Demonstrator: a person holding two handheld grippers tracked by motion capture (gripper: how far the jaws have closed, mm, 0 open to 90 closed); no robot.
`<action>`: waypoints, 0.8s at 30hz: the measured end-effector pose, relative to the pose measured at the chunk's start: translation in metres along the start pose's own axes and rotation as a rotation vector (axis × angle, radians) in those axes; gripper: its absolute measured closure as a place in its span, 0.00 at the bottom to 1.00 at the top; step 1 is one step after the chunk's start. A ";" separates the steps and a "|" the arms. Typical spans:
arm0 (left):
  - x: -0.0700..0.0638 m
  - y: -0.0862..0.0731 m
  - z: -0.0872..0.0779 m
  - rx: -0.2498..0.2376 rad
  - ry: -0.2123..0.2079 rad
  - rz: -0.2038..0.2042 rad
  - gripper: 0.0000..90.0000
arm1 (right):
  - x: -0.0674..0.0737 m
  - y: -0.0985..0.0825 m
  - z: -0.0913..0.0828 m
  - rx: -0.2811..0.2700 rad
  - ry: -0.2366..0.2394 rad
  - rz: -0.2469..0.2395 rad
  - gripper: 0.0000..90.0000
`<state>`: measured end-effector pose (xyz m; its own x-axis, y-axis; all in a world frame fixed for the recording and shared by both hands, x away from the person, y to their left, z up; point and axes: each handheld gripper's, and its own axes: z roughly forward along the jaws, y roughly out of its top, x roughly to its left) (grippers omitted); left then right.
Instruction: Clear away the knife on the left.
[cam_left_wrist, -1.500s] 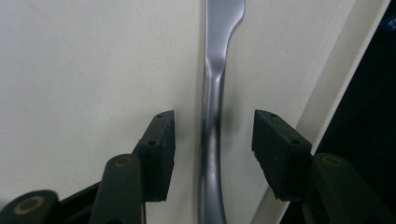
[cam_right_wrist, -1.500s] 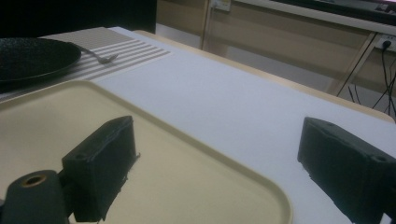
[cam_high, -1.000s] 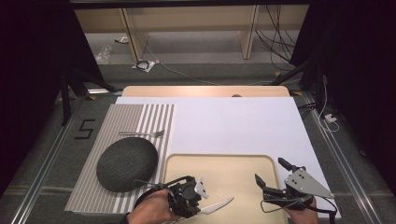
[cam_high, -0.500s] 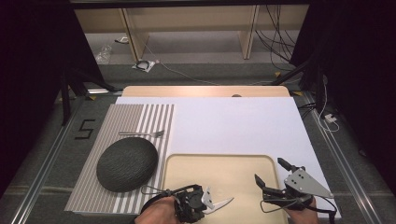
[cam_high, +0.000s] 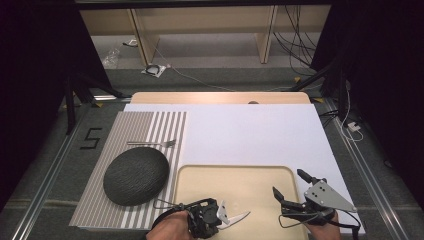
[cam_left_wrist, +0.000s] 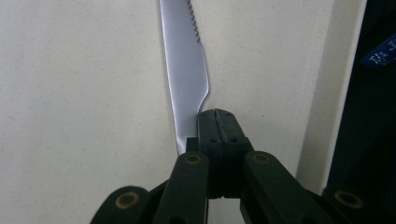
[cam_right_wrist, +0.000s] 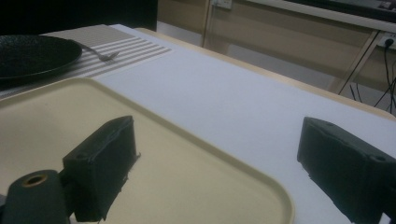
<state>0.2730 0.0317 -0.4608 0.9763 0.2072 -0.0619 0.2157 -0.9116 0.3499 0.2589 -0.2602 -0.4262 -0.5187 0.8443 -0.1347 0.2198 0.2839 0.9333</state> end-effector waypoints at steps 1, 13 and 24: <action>0.001 0.000 0.000 -0.003 0.003 -0.004 0.99 | 0.000 0.000 0.000 0.000 0.000 0.000 0.14; 0.015 -0.009 -0.003 -0.039 0.034 -0.060 0.99 | 0.000 0.000 0.000 0.000 -0.002 0.000 0.14; 0.024 -0.016 -0.006 -0.051 0.067 -0.087 0.99 | 0.001 0.000 0.000 -0.011 -0.002 0.002 0.14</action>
<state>0.2927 0.0534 -0.4627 0.9505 0.3092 -0.0321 0.2964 -0.8705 0.3929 0.2589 -0.2595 -0.4268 -0.5165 0.8458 -0.1333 0.2119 0.2771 0.9372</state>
